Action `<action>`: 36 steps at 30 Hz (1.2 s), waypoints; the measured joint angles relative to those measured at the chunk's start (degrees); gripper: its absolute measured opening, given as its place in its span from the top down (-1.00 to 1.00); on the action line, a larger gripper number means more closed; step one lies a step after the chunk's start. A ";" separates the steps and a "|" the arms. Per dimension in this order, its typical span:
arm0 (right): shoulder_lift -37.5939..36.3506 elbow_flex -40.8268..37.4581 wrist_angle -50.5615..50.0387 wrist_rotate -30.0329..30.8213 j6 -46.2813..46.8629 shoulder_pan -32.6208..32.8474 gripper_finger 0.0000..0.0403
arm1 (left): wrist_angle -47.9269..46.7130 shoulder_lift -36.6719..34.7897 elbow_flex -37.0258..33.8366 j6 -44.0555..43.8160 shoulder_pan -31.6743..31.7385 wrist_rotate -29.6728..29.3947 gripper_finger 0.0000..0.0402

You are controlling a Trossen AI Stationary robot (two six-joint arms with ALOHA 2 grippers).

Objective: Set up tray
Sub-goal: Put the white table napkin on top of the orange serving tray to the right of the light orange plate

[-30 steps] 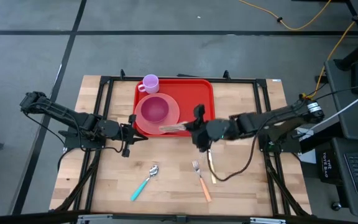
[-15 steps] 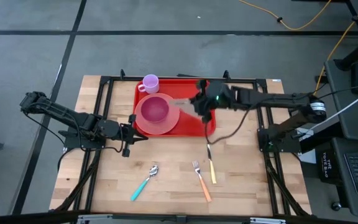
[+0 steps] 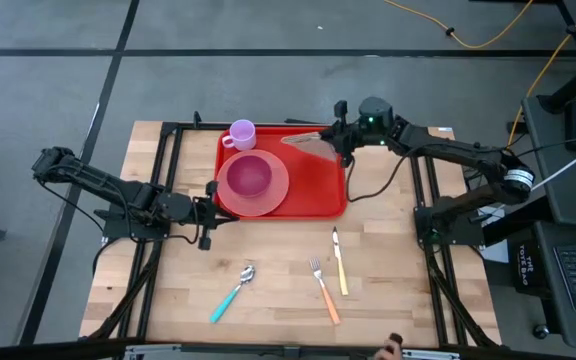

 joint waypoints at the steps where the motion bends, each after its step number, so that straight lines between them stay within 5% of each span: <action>1: 0.10 -0.23 -0.10 -1.51 -0.94 -0.93 0.91 | -0.02 0.00 0.00 0.02 0.00 -0.60 0.98; 8: 1.08 -0.60 2.96 -10.35 -6.40 -4.62 0.91 | 0.01 0.00 0.00 0.02 0.02 -3.27 0.99; 13: 3.94 -0.62 6.16 -10.63 -7.71 -7.31 0.91 | 0.52 0.00 0.00 0.04 0.02 -6.01 0.98; 20: 10.88 -0.55 19.39 -17.16 -5.73 -10.77 0.91 | 1.93 0.00 0.00 1.66 0.04 -9.90 0.99; 28: 18.89 -0.60 11.12 -18.03 -6.87 -10.92 0.91 | 2.15 0.00 0.00 2.21 0.04 -9.79 0.96; 36: 19.38 -0.60 3.73 -17.80 -6.12 -9.15 0.91 | 2.15 0.00 0.00 5.65 0.04 -9.74 0.99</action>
